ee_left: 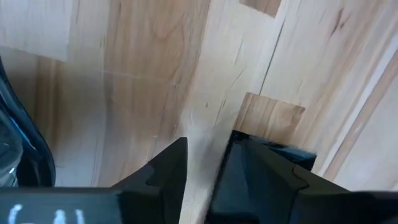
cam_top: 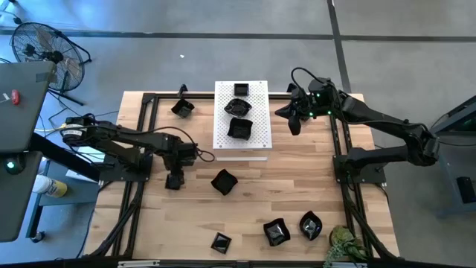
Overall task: Pick & Place Mini shaped plates
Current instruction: Stack the square plate on top of the square plate on the shelf
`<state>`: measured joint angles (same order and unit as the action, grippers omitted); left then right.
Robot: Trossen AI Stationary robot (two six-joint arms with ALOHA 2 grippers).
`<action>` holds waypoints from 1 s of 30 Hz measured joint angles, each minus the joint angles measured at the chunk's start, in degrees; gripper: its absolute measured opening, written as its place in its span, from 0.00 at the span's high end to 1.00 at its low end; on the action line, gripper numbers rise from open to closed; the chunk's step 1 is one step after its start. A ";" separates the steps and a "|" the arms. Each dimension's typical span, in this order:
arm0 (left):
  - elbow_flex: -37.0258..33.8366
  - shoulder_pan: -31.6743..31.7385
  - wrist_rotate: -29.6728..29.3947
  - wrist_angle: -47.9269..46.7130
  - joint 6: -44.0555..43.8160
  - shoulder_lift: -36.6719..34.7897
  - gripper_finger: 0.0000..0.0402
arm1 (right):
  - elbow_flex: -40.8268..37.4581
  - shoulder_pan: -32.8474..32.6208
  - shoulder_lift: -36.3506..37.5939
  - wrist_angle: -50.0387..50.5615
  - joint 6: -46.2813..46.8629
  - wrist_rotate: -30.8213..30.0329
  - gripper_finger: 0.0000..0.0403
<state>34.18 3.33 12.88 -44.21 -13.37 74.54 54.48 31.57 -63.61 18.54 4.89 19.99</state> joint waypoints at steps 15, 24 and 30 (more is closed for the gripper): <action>-0.12 0.02 2.11 0.02 -0.27 0.00 0.97 | 0.00 0.00 0.00 -0.02 -0.13 -0.09 1.00; 3.15 0.04 1.82 -6.37 -0.42 -0.02 1.00 | 0.00 -0.02 0.00 -0.02 -0.79 -0.11 1.00; 5.64 0.07 3.97 -8.48 -0.42 -0.62 1.00 | 0.00 -0.02 0.00 -0.02 -0.96 -0.11 0.99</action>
<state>39.82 3.40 16.85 -52.69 -13.79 73.93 54.48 31.55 -63.61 18.52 3.92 19.88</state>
